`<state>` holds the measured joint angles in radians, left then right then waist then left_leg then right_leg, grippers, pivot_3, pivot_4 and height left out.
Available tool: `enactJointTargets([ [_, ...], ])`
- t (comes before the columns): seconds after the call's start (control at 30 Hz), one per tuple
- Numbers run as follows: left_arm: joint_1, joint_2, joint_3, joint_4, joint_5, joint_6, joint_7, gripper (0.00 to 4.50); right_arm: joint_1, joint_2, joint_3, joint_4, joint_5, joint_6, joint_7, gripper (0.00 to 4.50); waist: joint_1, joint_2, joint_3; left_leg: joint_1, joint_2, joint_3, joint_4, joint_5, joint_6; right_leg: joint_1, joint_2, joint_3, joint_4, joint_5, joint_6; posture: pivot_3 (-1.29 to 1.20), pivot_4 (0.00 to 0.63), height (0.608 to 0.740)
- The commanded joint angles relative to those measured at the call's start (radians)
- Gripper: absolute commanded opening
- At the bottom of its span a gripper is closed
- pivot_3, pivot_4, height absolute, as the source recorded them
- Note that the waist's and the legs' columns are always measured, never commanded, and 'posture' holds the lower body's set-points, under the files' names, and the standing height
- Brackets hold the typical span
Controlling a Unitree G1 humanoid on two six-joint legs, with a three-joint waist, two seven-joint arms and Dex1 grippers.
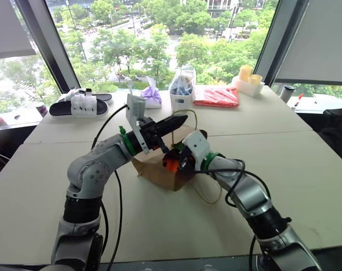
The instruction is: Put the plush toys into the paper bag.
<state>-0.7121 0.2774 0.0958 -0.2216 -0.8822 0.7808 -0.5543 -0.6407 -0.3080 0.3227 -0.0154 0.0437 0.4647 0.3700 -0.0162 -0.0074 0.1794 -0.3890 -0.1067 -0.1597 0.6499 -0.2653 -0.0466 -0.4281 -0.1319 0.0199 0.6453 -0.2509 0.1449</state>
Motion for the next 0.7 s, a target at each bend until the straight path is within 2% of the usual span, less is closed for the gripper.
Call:
enactJointTargets([
  [0.03,-0.004,0.001,0.022,-0.059,-0.031,0.006,0.023,0.00,-0.064,0.079,-0.013,0.153,-0.061,-0.153,-0.072,0.10,-0.003,0.000,0.000,0.000,0.000,0.000,0.000,0.000,0.000,0.000,0.000,0.000,0.000,0.000,0.000,0.00,0.150,0.740],
  [0.2,0.008,0.006,0.025,-0.074,-0.035,0.009,0.037,0.00,-0.068,0.148,-0.026,0.275,-0.083,-0.266,-0.080,0.10,-0.004,0.000,0.000,0.000,0.000,0.000,-0.001,0.000,0.000,-0.001,0.000,0.000,0.000,0.000,0.000,0.00,0.150,0.740],
  [0.43,0.013,0.012,0.027,-0.061,-0.029,0.002,0.036,0.00,-0.031,0.139,-0.077,0.213,-0.055,-0.238,-0.035,0.10,-0.003,0.000,0.000,0.000,0.000,0.000,0.000,0.000,0.000,0.000,0.000,0.000,0.000,0.000,0.000,0.00,0.150,0.740],
  [0.5,0.013,0.013,0.025,-0.057,-0.026,0.001,0.034,0.00,-0.006,0.135,-0.081,0.182,-0.042,-0.230,-0.002,0.92,-0.003,0.000,0.000,0.000,0.000,0.000,-0.001,0.000,0.000,-0.001,0.000,0.000,0.000,0.000,0.000,0.00,0.150,0.740],
  [0.53,0.013,0.013,0.024,-0.056,-0.025,0.000,0.033,0.00,0.001,0.132,-0.080,0.173,-0.048,-0.231,0.001,1.17,-0.004,0.000,0.000,0.000,0.000,0.000,-0.001,0.000,0.000,0.000,0.000,0.000,0.000,0.000,0.000,0.00,0.150,0.740],
  [0.7,0.011,0.011,0.019,-0.053,-0.023,0.000,0.031,0.00,0.021,0.144,-0.104,0.138,-0.053,-0.209,-0.010,3.72,-0.005,0.000,0.000,0.000,0.000,0.000,-0.001,0.000,0.000,-0.001,0.001,0.000,0.000,0.000,0.000,0.00,0.150,0.740],
])
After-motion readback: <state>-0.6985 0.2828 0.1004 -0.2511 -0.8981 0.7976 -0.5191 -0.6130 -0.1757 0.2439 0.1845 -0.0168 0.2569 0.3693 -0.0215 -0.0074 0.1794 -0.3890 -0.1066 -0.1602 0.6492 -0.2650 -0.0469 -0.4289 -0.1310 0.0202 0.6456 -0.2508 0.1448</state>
